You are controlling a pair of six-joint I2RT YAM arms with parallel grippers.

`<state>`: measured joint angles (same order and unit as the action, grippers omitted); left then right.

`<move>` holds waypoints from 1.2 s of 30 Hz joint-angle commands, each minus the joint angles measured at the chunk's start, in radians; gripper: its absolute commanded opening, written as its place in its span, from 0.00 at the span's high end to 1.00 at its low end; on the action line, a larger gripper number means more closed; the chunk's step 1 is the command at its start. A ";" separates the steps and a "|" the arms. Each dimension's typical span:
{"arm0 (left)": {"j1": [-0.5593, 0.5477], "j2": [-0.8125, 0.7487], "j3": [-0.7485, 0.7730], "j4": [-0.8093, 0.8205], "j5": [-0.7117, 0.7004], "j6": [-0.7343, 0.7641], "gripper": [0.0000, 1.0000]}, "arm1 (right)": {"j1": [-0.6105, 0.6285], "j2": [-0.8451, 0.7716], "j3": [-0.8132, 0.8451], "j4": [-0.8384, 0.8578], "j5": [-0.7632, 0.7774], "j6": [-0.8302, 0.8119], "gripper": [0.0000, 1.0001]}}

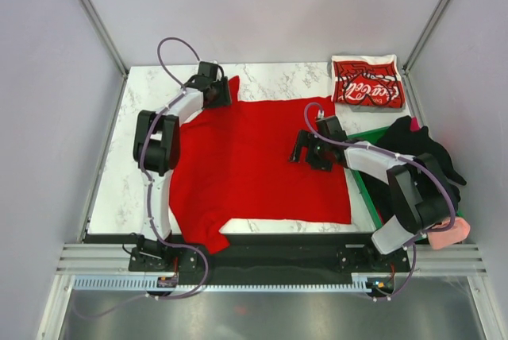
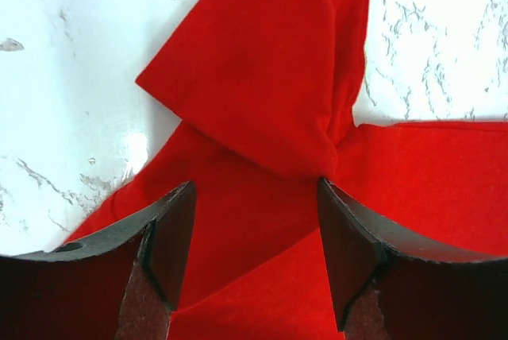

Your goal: Fold and stack the t-shirts

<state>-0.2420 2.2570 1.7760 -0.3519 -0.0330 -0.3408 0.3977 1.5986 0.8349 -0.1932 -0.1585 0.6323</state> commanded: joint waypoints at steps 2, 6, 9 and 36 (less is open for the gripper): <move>-0.002 -0.019 0.088 0.034 -0.117 -0.011 0.32 | 0.015 0.060 -0.040 -0.127 0.025 -0.017 0.02; 0.023 0.021 0.175 -0.016 -0.150 0.008 0.33 | 0.015 0.054 -0.040 -0.134 0.019 -0.026 0.02; 0.035 0.010 0.178 -0.013 -0.160 0.008 0.34 | 0.016 0.058 -0.037 -0.135 0.014 -0.032 0.02; 0.078 0.207 0.292 -0.036 -0.068 -0.078 0.52 | 0.015 0.084 -0.014 -0.140 -0.009 -0.062 0.02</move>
<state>-0.1631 2.4454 2.0266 -0.3687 -0.1024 -0.3695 0.4034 1.6135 0.8593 -0.2241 -0.1677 0.5900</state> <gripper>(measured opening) 0.495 0.980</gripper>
